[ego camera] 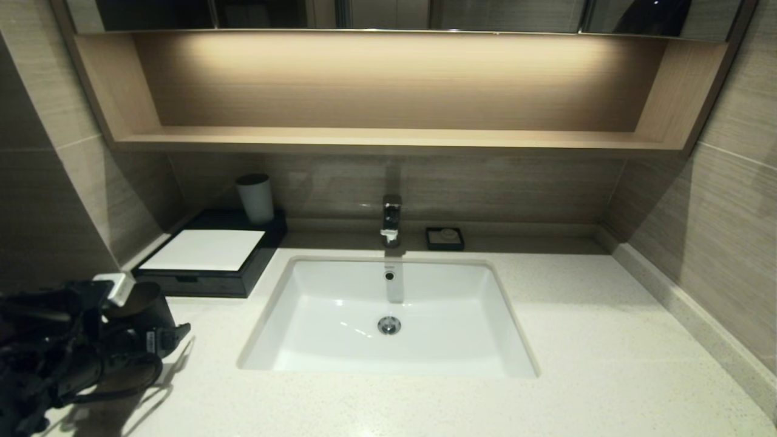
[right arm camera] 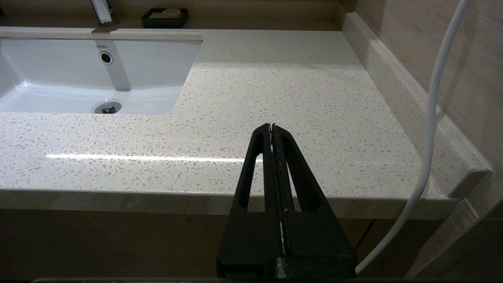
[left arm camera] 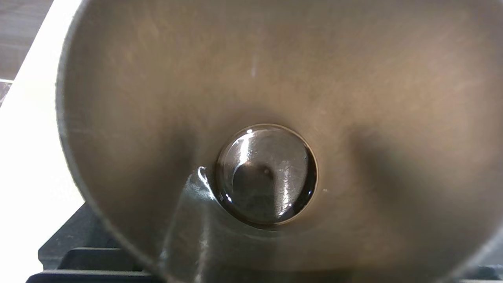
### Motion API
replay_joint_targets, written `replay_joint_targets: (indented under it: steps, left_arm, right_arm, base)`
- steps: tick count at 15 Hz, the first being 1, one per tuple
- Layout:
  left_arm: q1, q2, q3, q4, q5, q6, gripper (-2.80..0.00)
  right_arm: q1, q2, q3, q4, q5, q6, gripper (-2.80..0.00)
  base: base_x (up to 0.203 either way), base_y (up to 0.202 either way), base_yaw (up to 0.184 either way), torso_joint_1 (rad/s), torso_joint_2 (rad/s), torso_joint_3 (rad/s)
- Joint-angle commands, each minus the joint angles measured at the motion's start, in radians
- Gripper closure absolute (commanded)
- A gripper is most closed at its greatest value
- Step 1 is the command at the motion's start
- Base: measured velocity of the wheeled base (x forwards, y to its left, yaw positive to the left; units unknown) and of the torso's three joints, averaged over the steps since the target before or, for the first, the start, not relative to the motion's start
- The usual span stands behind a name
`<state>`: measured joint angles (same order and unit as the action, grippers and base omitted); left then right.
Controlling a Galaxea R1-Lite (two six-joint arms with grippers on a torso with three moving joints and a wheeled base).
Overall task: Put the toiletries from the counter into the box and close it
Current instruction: Pick up the cup
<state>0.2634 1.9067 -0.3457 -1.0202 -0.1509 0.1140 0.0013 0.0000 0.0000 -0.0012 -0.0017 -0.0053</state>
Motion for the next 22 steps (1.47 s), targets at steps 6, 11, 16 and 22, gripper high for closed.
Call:
replay_joint_targets:
  steps: [6, 11, 16, 22]
  left_arm:
    - [0.000, 0.022, -0.004, -0.006, -0.001, -0.001, -2.80]
    - [0.000, 0.025, -0.007, -0.008, -0.001, -0.001, -1.05]
    - [0.000, 0.028, -0.001, -0.006, -0.001, -0.001, 0.00]
    - [0.005, 0.007, 0.010, -0.014, 0.001, -0.001, 0.00]
  right_arm:
    - [0.002, -0.002, 0.000, 0.000, 0.000, -0.001, 0.00]
    - [0.000, -0.002, 0.002, 0.000, 0.000, -0.001, 0.00]
    - [0.000, -0.002, 0.002, 0.000, 0.000, -0.001, 0.00]
    - [0.000, -0.002, 0.001, 0.000, 0.000, -0.001, 0.00]
  base:
    - [0.000, 0.000, 0.000, 0.000, 0.00, 0.000]
    - [0.000, 0.000, 0.000, 0.000, 0.00, 0.000]
    - [0.000, 0.000, 0.000, 0.000, 0.00, 0.000]
    - [0.000, 0.000, 0.000, 0.000, 0.00, 0.000]
